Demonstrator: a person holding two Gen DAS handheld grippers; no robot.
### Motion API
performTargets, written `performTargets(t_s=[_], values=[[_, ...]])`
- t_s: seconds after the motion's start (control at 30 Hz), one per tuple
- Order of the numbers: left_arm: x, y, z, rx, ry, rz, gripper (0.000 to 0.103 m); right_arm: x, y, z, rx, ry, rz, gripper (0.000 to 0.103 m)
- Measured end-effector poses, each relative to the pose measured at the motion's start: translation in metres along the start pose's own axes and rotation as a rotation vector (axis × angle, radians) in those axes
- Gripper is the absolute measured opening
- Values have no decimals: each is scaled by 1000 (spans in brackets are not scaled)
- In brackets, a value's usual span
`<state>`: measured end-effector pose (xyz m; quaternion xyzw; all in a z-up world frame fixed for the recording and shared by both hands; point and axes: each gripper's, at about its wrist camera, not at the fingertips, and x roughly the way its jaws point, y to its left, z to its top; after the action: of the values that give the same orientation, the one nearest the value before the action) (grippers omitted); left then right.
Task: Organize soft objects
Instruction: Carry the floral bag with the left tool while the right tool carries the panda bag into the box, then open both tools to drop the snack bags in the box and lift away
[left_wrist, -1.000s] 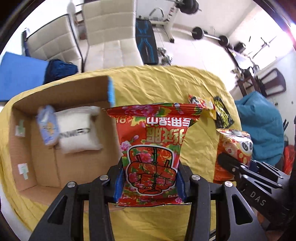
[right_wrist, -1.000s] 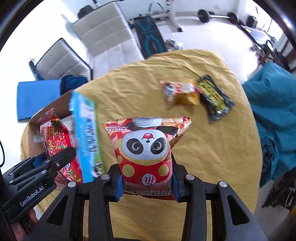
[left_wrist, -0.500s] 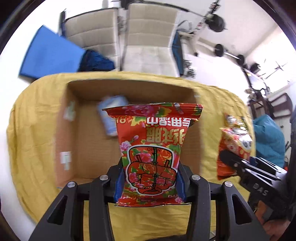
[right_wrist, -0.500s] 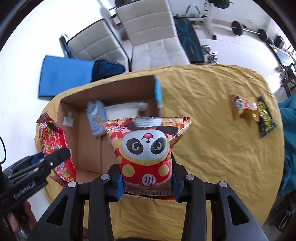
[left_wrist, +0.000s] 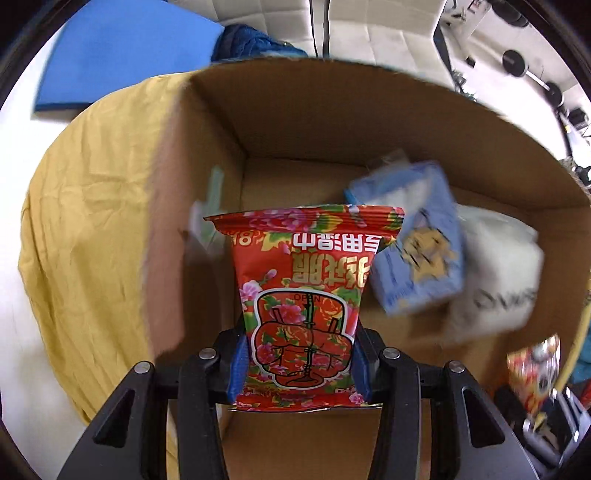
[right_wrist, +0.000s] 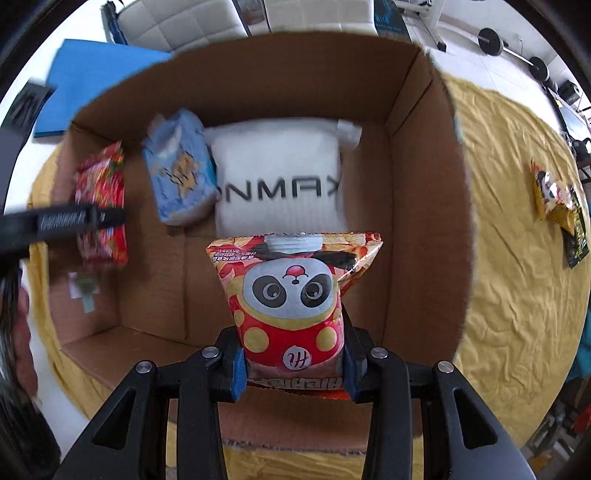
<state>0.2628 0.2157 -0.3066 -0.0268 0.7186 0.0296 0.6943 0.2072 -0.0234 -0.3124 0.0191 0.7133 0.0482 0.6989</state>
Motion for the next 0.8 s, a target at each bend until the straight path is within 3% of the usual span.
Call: performTargets(t_s=[0.23,0.8], values=[[46,-16,34,32,69,67,43,30,3,-3,6,58,-22,42],[54,-13,44,43,58,-28,45,69,-9,5,54,113,4,42]])
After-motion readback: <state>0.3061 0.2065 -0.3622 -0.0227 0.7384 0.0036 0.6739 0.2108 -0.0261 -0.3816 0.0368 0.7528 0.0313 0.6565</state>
